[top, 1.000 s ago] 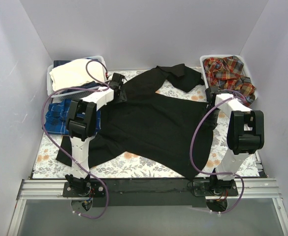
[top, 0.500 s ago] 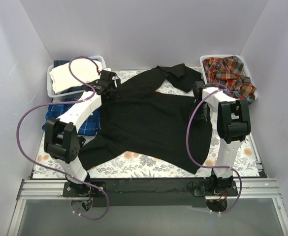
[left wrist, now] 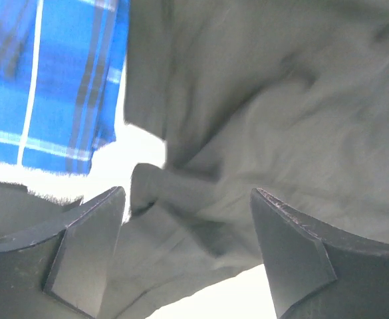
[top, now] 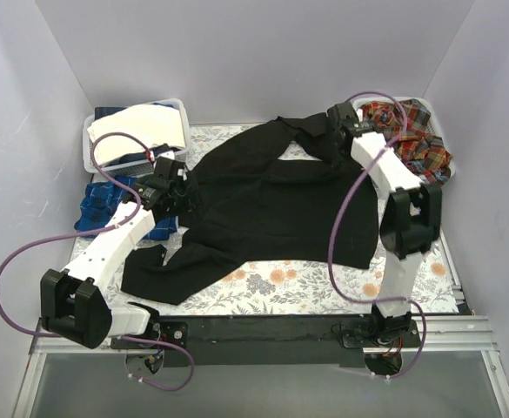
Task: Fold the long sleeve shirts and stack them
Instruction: Fold the shirt
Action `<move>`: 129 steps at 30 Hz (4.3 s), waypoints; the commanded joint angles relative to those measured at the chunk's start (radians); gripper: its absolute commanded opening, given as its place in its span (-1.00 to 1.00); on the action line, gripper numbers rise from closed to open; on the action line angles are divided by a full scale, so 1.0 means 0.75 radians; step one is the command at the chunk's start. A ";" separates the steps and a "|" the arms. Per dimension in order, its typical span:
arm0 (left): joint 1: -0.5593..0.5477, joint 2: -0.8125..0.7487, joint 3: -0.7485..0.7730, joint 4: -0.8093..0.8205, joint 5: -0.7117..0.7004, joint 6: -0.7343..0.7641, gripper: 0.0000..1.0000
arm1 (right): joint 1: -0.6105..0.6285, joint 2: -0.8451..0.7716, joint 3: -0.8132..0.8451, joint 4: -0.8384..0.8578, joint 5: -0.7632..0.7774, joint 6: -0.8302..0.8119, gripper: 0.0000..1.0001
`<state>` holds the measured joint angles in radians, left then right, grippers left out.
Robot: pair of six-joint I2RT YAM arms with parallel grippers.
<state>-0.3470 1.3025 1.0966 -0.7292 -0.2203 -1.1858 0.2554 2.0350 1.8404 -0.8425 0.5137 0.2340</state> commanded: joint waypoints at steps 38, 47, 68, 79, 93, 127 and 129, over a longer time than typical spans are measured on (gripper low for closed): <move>-0.047 -0.174 -0.814 0.267 0.378 -0.573 -1.00 | 0.001 -1.108 -1.392 -0.163 -0.341 0.537 0.11; -0.047 -0.366 -0.673 0.075 0.326 -0.566 -1.00 | -0.187 -1.065 -1.497 -0.065 -0.384 0.471 0.08; -0.049 -0.460 -0.491 -0.170 0.249 -0.556 -1.00 | -0.218 -0.942 -1.574 0.087 -0.493 0.449 -0.97; -0.049 -0.595 -0.498 -0.365 0.290 -0.591 -1.00 | -0.275 -1.108 -1.540 -0.098 -0.466 0.477 -0.97; -0.051 -0.491 -0.577 -0.310 0.468 -0.450 -0.90 | -0.510 -1.345 -1.437 -0.296 -0.290 0.490 -0.97; -0.061 0.063 0.051 -0.155 0.100 -0.192 -1.00 | -0.512 -0.795 -1.047 0.000 -0.454 0.269 -0.97; -0.061 0.079 0.049 -0.140 0.065 -0.190 -1.00 | -0.512 -0.778 -1.024 0.041 -0.519 0.246 -0.97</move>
<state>-0.3931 1.3571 1.0943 -0.8585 -0.0723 -1.3571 -0.1238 1.4197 1.0046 -0.8818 0.1654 0.4759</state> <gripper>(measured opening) 0.021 0.032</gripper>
